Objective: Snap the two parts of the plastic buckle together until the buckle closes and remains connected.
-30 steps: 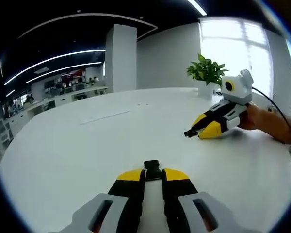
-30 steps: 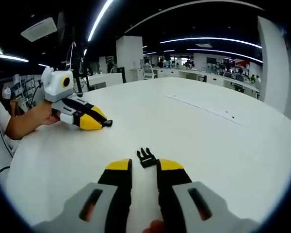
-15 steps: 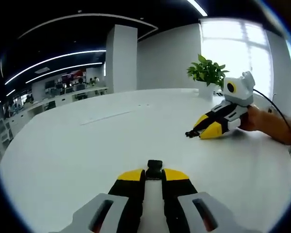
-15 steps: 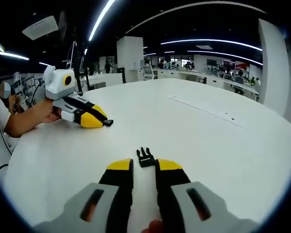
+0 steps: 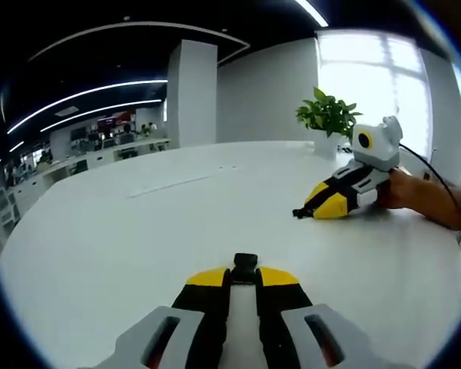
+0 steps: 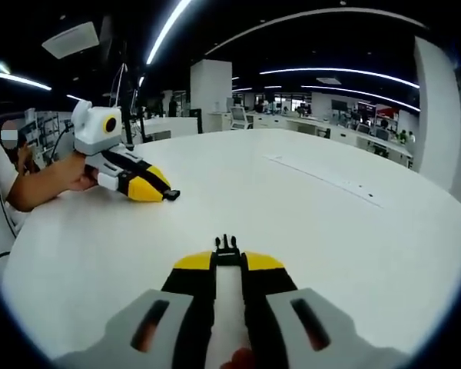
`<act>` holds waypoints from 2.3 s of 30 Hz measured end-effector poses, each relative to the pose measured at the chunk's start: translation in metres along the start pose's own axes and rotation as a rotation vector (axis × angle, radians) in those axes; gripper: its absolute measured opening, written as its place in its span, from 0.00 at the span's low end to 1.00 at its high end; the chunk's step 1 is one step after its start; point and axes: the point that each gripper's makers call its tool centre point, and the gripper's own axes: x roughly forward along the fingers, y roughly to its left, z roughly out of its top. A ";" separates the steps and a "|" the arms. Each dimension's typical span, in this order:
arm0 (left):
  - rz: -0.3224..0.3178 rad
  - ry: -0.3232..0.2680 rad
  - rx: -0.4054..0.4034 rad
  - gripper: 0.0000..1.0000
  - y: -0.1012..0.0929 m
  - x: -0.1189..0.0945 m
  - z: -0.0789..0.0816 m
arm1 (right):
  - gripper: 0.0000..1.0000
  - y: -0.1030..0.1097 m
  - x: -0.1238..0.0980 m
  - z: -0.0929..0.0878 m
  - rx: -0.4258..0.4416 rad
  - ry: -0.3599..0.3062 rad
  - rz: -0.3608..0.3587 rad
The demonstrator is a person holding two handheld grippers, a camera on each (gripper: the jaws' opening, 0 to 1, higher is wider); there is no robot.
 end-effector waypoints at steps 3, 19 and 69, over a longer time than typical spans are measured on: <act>0.000 0.001 0.001 0.12 0.001 0.000 0.000 | 0.13 0.001 0.000 0.000 -0.004 -0.002 0.002; -0.003 -0.001 0.003 0.12 0.002 -0.001 -0.001 | 0.13 0.002 0.003 0.002 -0.008 -0.011 0.000; -0.025 -0.029 0.029 0.12 -0.002 -0.010 0.010 | 0.13 0.010 -0.006 0.010 -0.016 -0.035 0.006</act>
